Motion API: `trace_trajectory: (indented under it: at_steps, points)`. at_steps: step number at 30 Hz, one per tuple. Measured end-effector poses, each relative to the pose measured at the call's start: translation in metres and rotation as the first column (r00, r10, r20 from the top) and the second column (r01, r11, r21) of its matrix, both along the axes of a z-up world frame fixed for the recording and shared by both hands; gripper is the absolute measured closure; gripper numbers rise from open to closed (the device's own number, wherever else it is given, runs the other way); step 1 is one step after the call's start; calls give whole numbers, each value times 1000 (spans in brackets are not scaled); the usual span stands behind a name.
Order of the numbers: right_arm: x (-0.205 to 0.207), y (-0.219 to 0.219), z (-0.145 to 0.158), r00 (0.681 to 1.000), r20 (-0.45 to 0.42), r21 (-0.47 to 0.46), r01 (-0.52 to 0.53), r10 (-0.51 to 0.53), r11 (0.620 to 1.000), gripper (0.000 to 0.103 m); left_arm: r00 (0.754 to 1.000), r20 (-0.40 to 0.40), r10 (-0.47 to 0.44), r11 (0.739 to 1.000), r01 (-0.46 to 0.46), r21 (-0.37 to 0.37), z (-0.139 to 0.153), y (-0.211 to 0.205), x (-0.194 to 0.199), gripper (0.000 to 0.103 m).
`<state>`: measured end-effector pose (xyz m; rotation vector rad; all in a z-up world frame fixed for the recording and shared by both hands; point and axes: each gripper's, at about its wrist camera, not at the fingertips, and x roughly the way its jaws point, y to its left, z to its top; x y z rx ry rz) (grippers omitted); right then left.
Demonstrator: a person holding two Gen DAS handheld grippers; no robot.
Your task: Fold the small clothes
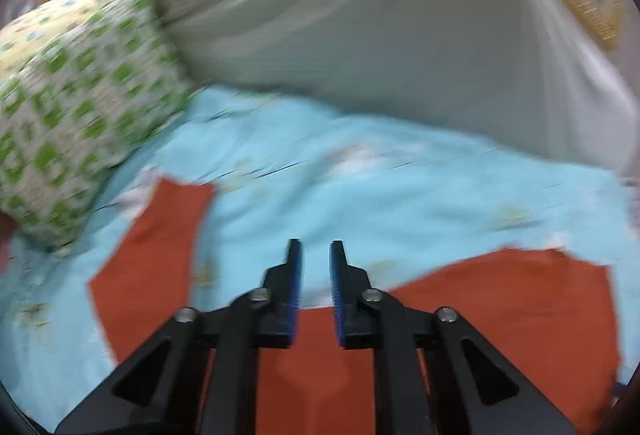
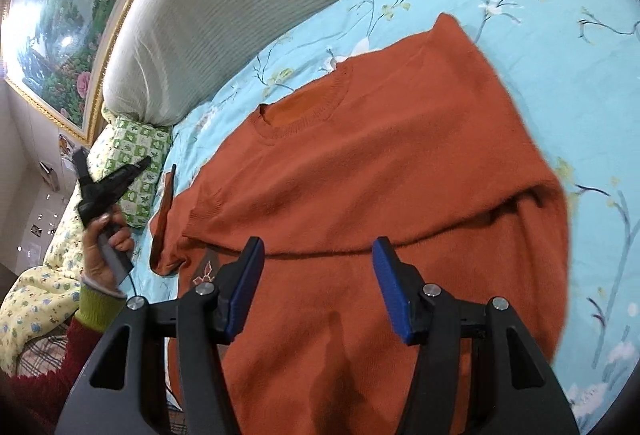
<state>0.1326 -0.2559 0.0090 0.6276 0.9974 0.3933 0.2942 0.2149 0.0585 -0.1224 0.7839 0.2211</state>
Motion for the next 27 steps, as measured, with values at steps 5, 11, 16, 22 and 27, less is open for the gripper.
trace_trajectory:
  at_steps: [5, 11, 16, 22, 27]
  points:
    - [-7, -19, -15, 997, -57, 18, 58, -57, 998, 46, 963, -181, 198, 975, -173, 141, -59, 57, 12, 44]
    - [-1, -14, -32, 993, -109, 43, 54, -49, 998, 46, 949, -216, 230, 969, -202, 146, -82, 86, 13, 59]
    - [6, -2, -29, 995, -96, 41, 25, -21, 999, 46, 962, -178, 207, 977, -212, -6, -70, 107, 21, 100]
    - [8, 2, -30, 995, -93, 40, 25, -21, 999, 46, 998, -18, 65, 987, -67, -148, -34, 69, -14, 101]
    - [5, 5, -24, 996, -82, 55, 22, -18, 998, 46, 980, 121, -155, 962, 178, -209, 16, -30, -40, 101]
